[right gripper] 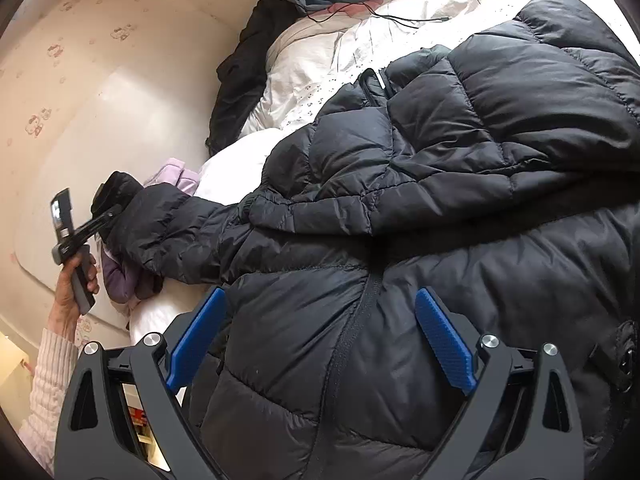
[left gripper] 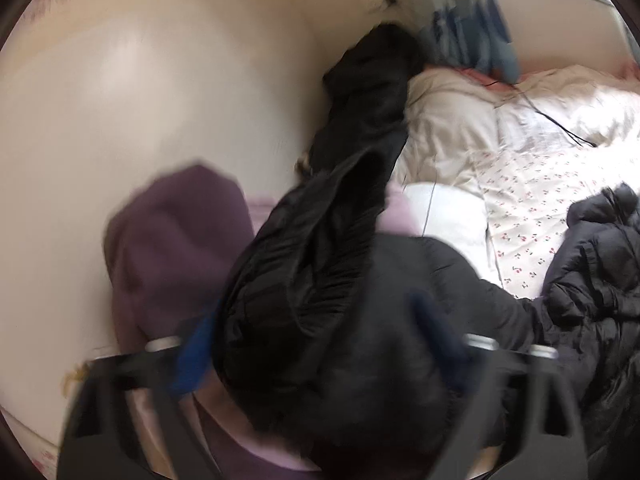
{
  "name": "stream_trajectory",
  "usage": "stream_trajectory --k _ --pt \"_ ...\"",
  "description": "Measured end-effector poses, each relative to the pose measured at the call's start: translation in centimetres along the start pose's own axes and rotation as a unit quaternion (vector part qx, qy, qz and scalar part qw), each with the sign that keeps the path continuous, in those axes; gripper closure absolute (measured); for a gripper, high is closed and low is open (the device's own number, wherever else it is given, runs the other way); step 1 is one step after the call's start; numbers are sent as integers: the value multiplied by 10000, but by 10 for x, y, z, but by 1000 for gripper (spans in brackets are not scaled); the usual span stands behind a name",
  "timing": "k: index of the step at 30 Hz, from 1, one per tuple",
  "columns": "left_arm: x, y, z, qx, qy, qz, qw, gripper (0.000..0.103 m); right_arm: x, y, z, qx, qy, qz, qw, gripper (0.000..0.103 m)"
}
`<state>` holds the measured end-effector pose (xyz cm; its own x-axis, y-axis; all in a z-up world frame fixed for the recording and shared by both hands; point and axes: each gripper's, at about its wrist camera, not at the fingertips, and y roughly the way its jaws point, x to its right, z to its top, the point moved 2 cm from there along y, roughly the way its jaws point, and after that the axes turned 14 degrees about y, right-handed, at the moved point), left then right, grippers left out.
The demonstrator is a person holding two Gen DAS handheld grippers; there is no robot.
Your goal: Fold large clothes
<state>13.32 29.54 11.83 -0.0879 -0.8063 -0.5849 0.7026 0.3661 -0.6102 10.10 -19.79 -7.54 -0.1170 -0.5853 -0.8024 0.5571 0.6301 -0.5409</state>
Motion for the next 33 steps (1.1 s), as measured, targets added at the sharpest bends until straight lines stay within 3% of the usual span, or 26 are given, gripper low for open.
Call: stream_trajectory --k 1,3,5,7,9,12,17,20,26,31,33 --pt "-7 5 -3 -139 -254 -149 9995 95 0 0 0 -2 9 -2 10000 11" --pt "-19 6 -7 -116 -700 -392 9967 96 1 0 1 0 40 6 10000 11" --pt "-22 0 -10 -53 -778 -423 9961 99 2 -3 2 21 68 30 10000 11" --pt "-27 -15 -10 197 -1158 -808 9898 99 3 -6 3 62 117 46 9999 11" --pt "-35 -35 -7 558 -1510 -1194 9797 99 4 -11 5 133 159 36 9998 11" --pt "-44 -74 10 1099 -1931 -1846 9574 99 5 -15 7 206 224 0 9995 11" --pt "-29 -134 51 1735 -1991 -2515 9311 99 11 -23 11 289 423 69 9987 11" --pt "1 -169 78 2032 -1854 -2908 9164 99 15 -34 16 420 582 232 9972 11" --pt "97 -219 133 2364 -1411 -3733 8859 99 34 -68 34 906 1129 693 9870 11" --pt "225 -235 163 2261 -812 -4462 8621 99 64 -102 50 1352 1791 1207 9670 11" --pt "285 -229 163 2079 -633 -4839 8477 99 80 -113 56 1413 2144 1500 9548 11"
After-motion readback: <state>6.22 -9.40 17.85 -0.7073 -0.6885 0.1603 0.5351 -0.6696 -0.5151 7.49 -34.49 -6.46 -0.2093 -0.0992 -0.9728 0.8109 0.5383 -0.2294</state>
